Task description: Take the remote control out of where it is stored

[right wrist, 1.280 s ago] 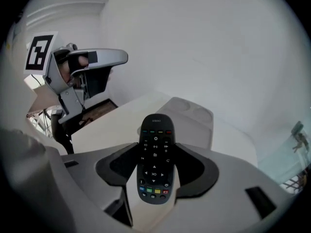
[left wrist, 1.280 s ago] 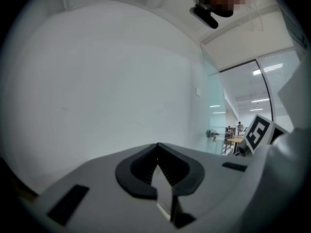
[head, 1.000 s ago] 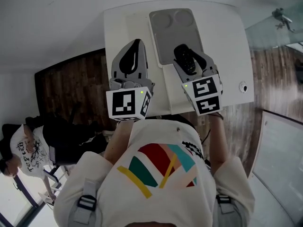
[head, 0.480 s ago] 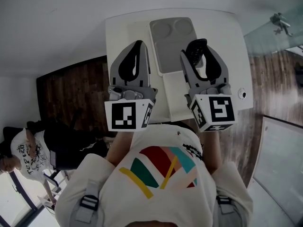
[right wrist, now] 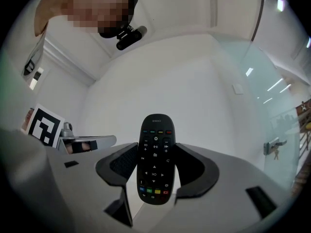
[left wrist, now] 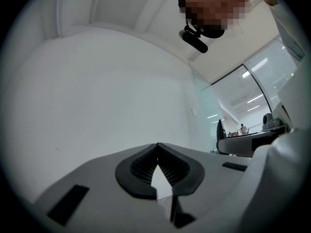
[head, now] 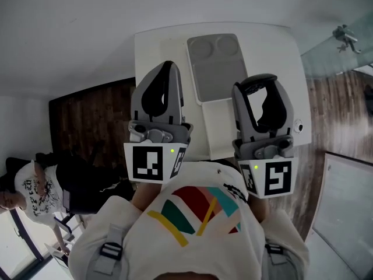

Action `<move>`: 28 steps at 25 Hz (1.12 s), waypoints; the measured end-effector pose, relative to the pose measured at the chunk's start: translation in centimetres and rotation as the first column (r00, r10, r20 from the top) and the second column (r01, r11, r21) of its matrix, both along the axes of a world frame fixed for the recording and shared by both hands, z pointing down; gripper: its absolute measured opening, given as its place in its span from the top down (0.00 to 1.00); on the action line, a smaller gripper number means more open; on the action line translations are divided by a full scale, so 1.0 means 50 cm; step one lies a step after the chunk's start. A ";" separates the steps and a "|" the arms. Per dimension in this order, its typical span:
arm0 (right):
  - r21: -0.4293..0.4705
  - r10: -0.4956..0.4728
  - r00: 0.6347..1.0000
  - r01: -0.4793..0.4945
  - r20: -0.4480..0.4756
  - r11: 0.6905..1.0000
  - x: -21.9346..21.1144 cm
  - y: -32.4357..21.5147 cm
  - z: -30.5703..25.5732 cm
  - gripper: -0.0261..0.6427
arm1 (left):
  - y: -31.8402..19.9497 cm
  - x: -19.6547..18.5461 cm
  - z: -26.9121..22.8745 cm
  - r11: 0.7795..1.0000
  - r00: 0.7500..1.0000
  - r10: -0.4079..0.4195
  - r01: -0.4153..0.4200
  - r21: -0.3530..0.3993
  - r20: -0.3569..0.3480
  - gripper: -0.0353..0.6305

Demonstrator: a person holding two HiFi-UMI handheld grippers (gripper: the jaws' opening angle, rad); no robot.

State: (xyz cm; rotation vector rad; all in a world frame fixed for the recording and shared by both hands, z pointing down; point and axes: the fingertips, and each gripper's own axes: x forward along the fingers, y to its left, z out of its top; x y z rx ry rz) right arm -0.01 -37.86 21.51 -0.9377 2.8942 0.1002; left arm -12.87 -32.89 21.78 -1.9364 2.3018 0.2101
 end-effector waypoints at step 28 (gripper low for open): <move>0.015 0.086 0.996 -0.086 -0.024 0.996 0.037 0.003 0.001 0.60 | 0.011 0.030 -0.001 1.000 0.999 0.026 -0.026 -0.008 0.025 0.94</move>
